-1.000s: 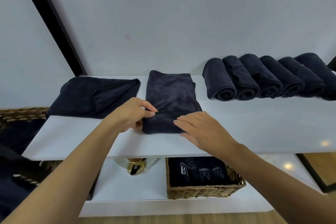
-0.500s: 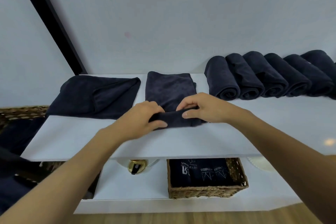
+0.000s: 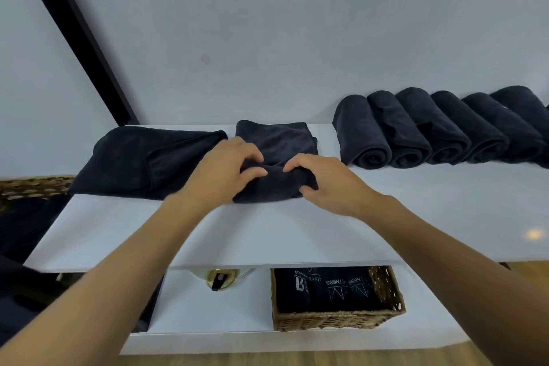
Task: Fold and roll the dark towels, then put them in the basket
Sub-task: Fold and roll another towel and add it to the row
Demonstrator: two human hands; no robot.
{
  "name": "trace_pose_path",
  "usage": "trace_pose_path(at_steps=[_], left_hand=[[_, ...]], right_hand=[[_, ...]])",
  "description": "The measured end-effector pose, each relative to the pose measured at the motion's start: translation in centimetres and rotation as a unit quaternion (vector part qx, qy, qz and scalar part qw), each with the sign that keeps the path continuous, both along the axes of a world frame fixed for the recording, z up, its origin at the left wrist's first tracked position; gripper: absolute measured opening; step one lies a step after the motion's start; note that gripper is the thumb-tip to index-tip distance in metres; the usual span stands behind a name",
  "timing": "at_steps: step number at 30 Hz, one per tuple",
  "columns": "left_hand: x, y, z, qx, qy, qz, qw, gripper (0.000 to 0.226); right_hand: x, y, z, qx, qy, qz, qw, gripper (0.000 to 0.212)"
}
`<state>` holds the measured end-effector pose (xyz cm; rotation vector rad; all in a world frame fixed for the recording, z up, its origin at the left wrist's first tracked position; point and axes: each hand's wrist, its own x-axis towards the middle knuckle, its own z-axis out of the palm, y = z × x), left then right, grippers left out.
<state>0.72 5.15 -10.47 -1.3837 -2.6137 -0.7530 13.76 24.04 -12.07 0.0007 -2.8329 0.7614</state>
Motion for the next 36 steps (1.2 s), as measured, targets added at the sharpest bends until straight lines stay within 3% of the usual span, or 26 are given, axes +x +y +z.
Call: trace_pose_path(at_steps=[2,3,5,7,10,13,15,17,19,21,23,26,29,31,33,36], left_hand=[[1.3,-0.6,-1.6,-0.028,0.190,-0.046,0.980,0.049],[2.0,-0.7,-2.4,-0.060,0.235,-0.055,0.969,0.060],[2.2,-0.8,-3.9,-0.076,0.267,-0.050,0.959,0.062],[1.6,-0.8,-4.2,-0.061,0.260,-0.053,0.962,0.056],[1.1,-0.6,-3.1,-0.058,0.174,-0.087,0.979,0.050],[0.9,-0.9,-1.4,-0.066,-0.019,-0.085,0.994,0.040],[0.2,-1.0,-0.4,-0.074,-0.149,-0.095,0.981,0.025],[-0.6,-0.8,0.0,-0.077,-0.214,-0.093,0.969,0.010],[-1.2,-0.5,0.0,-0.085,-0.244,-0.077,0.963,0.025],[-1.5,0.1,-0.3,-0.070,-0.256,-0.049,0.963,0.041],[-1.6,0.6,-0.5,-0.063,-0.239,-0.024,0.969,0.046],[-1.7,1.1,-0.8,-0.077,-0.147,0.011,0.986,0.038],[-0.8,0.7,-1.7,-0.062,0.127,0.038,0.989,0.042],[0.6,-0.2,-2.8,-0.076,0.230,0.013,0.970,0.057],[1.1,-0.6,-3.5,-0.091,0.223,0.001,0.971,0.063],[-0.3,0.1,-2.1,-0.081,0.076,0.010,0.994,0.051]], right_hand=[[-0.3,0.3,0.4,-0.040,-0.017,-0.006,0.999,0.044],[-0.4,0.4,0.5,-0.057,-0.022,-0.010,0.998,0.045],[-0.6,0.4,0.4,-0.051,-0.026,-0.004,0.998,0.044],[-1.0,0.2,-0.1,0.045,-0.012,0.020,0.999,0.043],[-0.8,-0.1,-0.7,0.140,0.005,0.017,0.990,0.044],[-0.4,0.2,0.2,0.011,-0.029,0.027,0.999,0.033],[-0.9,0.8,1.1,-0.083,-0.086,0.038,0.992,0.024],[-1.7,1.1,1.7,-0.088,-0.108,0.039,0.989,0.023],[-2.3,0.9,1.7,-0.028,-0.047,0.024,0.998,0.022],[-2.0,0.6,1.1,0.062,0.080,0.013,0.995,0.019],[-1.0,0.4,-0.1,0.130,0.109,0.036,0.985,0.031],[-1.1,0.7,-1.4,0.175,0.066,0.044,0.981,0.051],[-2.5,0.9,0.1,0.123,0.024,0.038,0.991,0.041],[-3.4,1.2,1.3,0.055,-0.030,0.032,0.998,0.038],[-4.3,1.9,2.0,-0.023,-0.083,0.028,0.996,0.033],[-5.6,2.1,2.7,-0.050,-0.109,0.025,0.992,0.031]])
